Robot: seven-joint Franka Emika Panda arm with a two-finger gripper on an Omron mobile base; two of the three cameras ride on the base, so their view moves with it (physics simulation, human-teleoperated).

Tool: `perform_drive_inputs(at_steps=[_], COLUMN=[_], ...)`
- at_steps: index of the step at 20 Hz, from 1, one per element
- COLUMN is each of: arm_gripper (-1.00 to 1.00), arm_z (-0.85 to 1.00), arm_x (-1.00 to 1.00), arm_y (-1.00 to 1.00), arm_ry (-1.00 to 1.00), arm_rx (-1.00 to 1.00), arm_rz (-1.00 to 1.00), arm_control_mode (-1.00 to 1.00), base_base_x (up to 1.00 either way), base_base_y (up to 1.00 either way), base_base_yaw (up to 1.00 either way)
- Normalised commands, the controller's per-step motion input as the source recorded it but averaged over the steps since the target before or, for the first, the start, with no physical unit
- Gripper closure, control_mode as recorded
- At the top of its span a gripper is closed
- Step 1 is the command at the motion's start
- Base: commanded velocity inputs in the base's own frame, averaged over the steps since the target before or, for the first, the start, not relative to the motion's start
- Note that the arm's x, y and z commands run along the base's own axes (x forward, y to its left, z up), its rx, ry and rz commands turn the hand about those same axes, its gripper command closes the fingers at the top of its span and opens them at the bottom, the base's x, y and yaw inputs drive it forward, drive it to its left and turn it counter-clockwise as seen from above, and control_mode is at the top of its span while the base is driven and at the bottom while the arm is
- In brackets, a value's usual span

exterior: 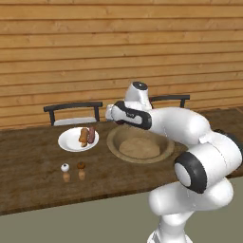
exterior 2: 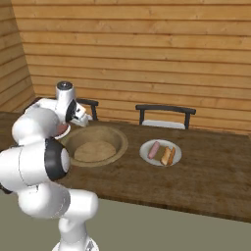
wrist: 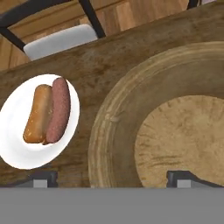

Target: Place one bun and one sausage from the bowl on each plate.

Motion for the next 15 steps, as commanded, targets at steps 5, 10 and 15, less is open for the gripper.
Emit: perform_drive_inputs(at_steps=[5,10,15], arm_gripper=[-1.00,-1.00,-1.00], arm_z=[0.76,0.52,0.28], arm_x=[-1.00,-1.00,-1.00], arm_y=[-0.94,-0.65,-0.20], arm_ry=[0.00,0.00,0.00], arm_rx=[0.00,-0.12,-0.29], arm_rz=[0.00,0.02,0.00], arm_control_mode=[-1.00,-1.00,-1.00], base_base_x=[0.00,0.00,0.00], base_base_y=[0.00,0.00,0.00], base_base_yaw=[0.00,0.00,0.00])
